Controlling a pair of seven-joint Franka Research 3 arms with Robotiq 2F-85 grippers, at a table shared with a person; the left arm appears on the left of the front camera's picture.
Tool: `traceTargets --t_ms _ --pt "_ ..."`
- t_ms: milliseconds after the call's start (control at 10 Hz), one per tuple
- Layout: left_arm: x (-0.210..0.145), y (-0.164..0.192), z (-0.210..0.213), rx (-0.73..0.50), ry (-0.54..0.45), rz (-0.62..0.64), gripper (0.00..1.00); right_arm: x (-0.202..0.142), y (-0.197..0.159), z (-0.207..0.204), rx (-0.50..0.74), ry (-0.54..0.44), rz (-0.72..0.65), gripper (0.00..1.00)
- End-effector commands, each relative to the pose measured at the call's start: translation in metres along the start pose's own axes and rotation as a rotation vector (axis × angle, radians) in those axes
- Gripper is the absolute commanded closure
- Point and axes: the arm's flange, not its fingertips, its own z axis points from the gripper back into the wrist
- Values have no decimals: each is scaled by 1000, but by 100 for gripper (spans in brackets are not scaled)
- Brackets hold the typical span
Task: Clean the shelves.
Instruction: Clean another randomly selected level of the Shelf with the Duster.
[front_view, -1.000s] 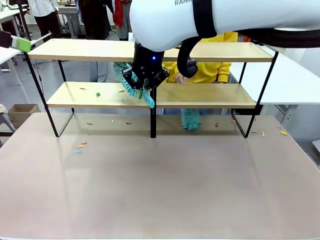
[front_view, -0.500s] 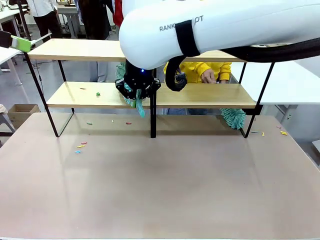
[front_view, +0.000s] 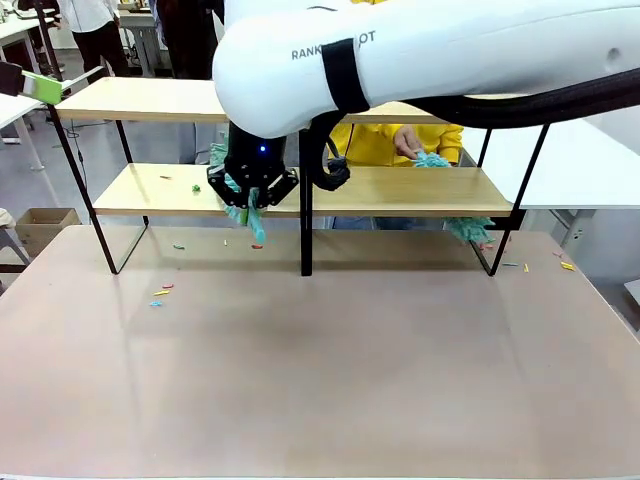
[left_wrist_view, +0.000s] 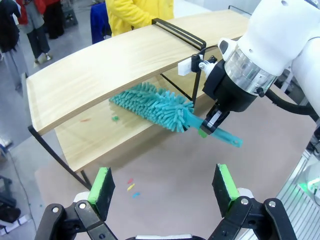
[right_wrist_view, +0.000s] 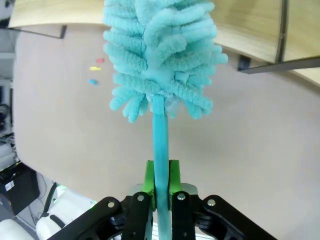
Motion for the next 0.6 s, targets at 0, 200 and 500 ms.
traceTargets --t_ms 0,200,500 --pt "0 1 0 -9 -4 -4 0 12 10 -3 71 24 55 88" --pt "0 1 0 -9 -4 -4 0 19 30 -11 82 31 102 88" --pt "0 1 0 -9 -4 -4 0 38 59 -14 95 -42 123 88"
